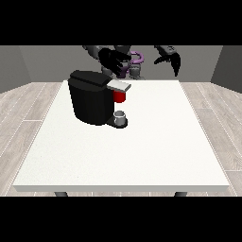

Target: Insert the coffee pod into the coffee machine and close the lid

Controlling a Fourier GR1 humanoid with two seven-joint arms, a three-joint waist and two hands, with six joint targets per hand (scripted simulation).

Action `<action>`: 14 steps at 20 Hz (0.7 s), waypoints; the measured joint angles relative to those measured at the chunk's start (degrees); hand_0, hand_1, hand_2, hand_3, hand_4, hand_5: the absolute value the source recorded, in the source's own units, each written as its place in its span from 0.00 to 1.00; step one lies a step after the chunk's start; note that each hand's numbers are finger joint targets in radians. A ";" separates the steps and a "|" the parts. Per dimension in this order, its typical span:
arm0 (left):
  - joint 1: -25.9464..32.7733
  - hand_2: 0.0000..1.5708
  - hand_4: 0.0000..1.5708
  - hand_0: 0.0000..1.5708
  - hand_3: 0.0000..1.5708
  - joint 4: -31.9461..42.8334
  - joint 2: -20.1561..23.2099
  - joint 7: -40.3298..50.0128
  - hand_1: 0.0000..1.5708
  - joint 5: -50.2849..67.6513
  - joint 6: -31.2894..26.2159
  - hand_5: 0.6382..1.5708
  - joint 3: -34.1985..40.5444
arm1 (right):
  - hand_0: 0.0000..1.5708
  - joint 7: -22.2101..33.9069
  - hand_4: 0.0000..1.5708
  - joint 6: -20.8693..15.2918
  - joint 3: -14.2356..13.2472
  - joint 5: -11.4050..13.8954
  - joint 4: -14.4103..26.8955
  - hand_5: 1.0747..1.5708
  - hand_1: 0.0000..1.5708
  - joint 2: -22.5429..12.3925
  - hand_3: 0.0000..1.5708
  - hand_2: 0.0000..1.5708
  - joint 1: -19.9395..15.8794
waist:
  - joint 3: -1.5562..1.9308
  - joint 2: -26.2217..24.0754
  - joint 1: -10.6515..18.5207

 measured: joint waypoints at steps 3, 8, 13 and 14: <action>-0.04 0.00 0.20 0.00 0.00 0.30 0.08 -0.58 0.00 0.03 -0.02 1.00 -0.23 | 0.00 0.16 0.07 -0.79 1.20 1.68 0.41 1.00 0.00 0.68 0.00 0.00 -2.04 | -0.01 0.71 0.43; -0.20 0.00 0.21 0.00 0.00 -1.02 -0.48 -0.33 0.00 -0.17 -0.28 1.00 -1.75 | 0.00 0.53 0.19 -2.14 2.43 4.62 2.17 1.00 0.00 0.83 0.00 0.00 -6.62 | 0.00 1.80 2.94; -0.84 0.00 0.24 0.00 0.00 -1.09 0.21 -1.44 0.00 0.41 -0.85 1.00 -1.50 | 0.00 2.06 0.06 -3.30 2.18 6.23 3.75 1.00 0.00 0.76 0.00 0.00 -12.12 | -0.02 3.28 4.43; -1.09 0.00 0.26 0.00 0.00 -1.33 -0.04 -1.57 0.00 0.37 -0.68 1.00 -1.75 | 0.00 2.03 0.08 -3.80 2.05 6.54 4.20 1.00 0.00 0.91 0.00 0.00 -13.04 | -0.02 3.81 4.87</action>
